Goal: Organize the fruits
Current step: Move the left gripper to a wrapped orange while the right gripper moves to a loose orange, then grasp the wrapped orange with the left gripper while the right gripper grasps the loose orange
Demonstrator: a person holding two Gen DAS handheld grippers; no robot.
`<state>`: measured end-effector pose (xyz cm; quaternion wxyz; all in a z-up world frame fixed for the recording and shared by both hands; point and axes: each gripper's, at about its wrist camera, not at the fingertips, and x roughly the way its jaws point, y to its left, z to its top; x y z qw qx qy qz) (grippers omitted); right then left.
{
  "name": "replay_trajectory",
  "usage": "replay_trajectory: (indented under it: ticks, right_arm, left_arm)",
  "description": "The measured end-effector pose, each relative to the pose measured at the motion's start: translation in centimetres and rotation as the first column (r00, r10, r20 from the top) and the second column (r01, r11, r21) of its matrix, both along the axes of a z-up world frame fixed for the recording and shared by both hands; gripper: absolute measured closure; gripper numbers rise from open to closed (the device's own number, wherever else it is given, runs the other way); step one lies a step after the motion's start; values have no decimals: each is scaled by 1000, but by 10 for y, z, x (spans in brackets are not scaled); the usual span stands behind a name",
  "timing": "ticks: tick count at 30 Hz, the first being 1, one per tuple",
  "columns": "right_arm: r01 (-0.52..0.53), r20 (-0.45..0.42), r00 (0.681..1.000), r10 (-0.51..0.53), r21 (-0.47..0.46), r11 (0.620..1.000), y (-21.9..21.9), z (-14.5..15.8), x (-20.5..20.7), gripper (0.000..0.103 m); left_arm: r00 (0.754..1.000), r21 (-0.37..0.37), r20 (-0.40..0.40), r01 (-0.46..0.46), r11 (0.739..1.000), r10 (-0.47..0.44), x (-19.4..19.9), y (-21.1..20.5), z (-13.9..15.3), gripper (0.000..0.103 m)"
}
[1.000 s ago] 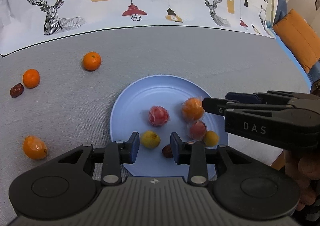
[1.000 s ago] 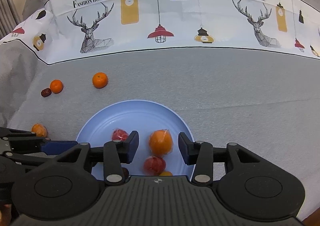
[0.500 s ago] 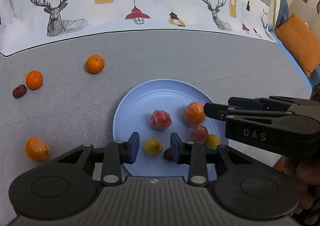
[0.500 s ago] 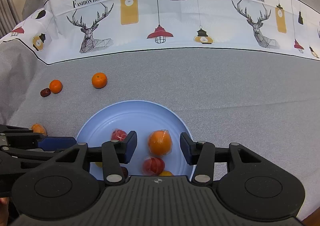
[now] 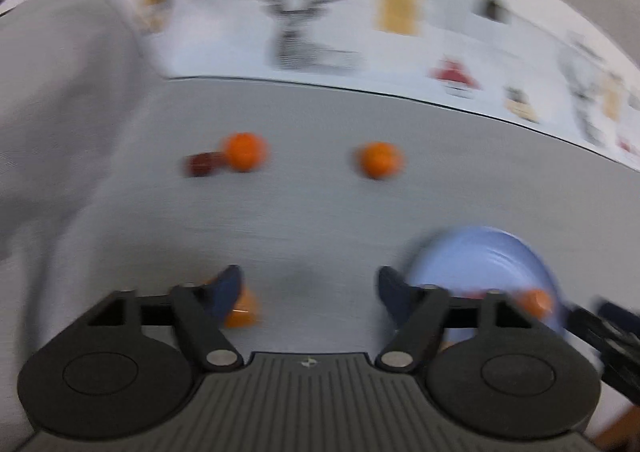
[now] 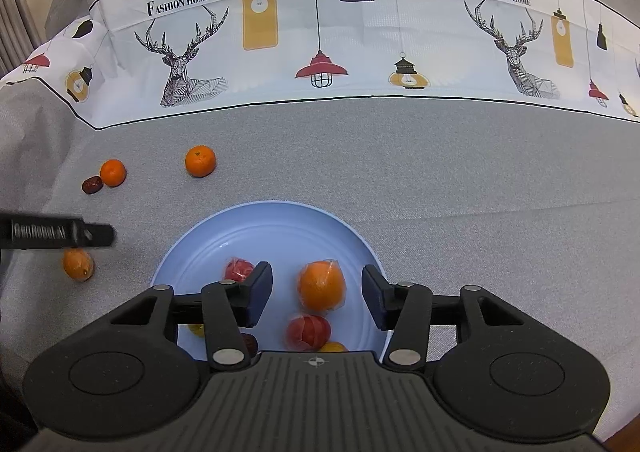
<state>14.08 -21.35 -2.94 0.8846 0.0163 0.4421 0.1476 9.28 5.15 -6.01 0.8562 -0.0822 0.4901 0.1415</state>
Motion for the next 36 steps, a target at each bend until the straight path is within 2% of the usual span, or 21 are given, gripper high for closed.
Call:
replay_trajectory:
  ticks: [3,4,8,10,12,13,14,16,19,21,24,28,36]
  right_arm:
    - [0,-6,1000,0,9,1000,2,0,0,48]
    - [-5,-5,1000,5,10,1000,3,0,0,48]
    - [-13,2,1000,13,30,999,12,5,2,48]
    - [-11,-7,1000,12,49,999,18,7,4,45]
    - [-17,-14,1000,18,75,997,28,10,5,41]
    - [-25,-13,1000,26,81,996,33,11,6,40]
    - [-35,-10,999,36,81,996,39,12,7,39]
    - [-54,-4,998,55,79,995,52,15,10,39]
    - [-79,3,997,79,88,993,69,19,20,39]
    - [-90,11,996,89,91,992,81,21,30,39]
    - [-94,10,996,93,88,992,99,18,51,38]
    - [-87,1,996,87,84,993,123,11,77,32]
    - [-60,-55,996,63,55,997,158,-21,133,25]
  left_arm:
    - [994,88,-97,-33,996,42,13,24,-7,18]
    - [991,88,-116,-58,994,68,14,33,-9,18]
    - [969,-18,-184,-171,985,165,13,57,-24,20]
    - [967,-28,-195,-174,984,166,15,56,-26,30]
    - [971,-63,-182,-171,983,157,17,55,-25,54]
    - [972,-85,-187,-163,983,145,20,55,-26,60]
    - [969,-100,-202,-163,982,140,25,57,-27,61]
    - [970,-111,-194,-171,979,148,30,61,-24,62]
    - [980,-86,-137,-158,984,146,42,70,-15,62]
    - [981,-102,-107,-173,980,162,45,75,-12,62]
    - [975,-144,-114,-206,968,191,46,78,-14,62]
    - [966,-161,-162,-227,961,201,48,74,-27,61]
    - [961,-170,-184,-239,956,207,51,78,-33,61]
